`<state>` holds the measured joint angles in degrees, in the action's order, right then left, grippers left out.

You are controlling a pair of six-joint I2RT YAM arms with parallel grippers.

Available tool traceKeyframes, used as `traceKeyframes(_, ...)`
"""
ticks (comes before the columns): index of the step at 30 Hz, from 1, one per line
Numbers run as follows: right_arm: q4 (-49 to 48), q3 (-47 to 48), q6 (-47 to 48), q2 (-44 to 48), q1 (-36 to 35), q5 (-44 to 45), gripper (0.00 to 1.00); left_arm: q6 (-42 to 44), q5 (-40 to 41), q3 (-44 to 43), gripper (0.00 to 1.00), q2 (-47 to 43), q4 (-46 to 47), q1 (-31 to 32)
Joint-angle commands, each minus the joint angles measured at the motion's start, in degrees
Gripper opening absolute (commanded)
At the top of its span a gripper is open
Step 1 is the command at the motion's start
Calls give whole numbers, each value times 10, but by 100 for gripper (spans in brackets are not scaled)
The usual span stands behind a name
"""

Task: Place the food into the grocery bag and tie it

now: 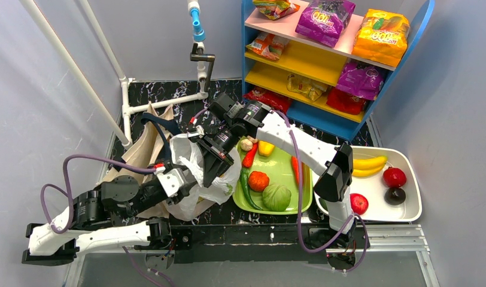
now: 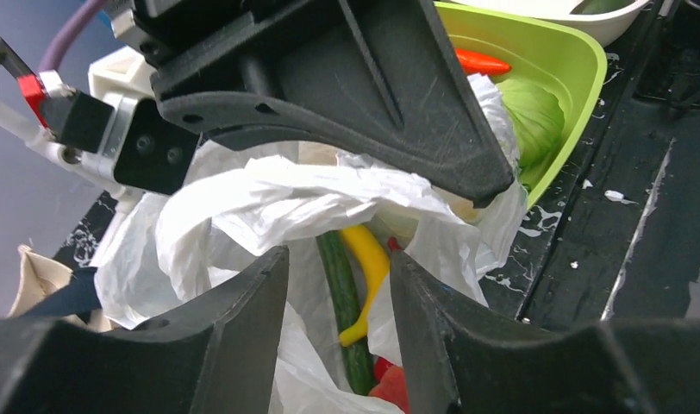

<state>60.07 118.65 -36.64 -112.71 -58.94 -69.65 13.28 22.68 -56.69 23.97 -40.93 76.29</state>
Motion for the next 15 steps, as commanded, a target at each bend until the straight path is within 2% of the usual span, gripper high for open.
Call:
traceKeyframes(1,2,17,7,-3,1,-19,1,54,10,-4,48,14,34,-2)
traceKeyframes(9,9,26,6,-8,2,-16,1,109,18,-5,54,20,43,-2)
traceKeyframes(15,9,28,5,-8,3,-19,1,149,5,25,57,15,64,-2)
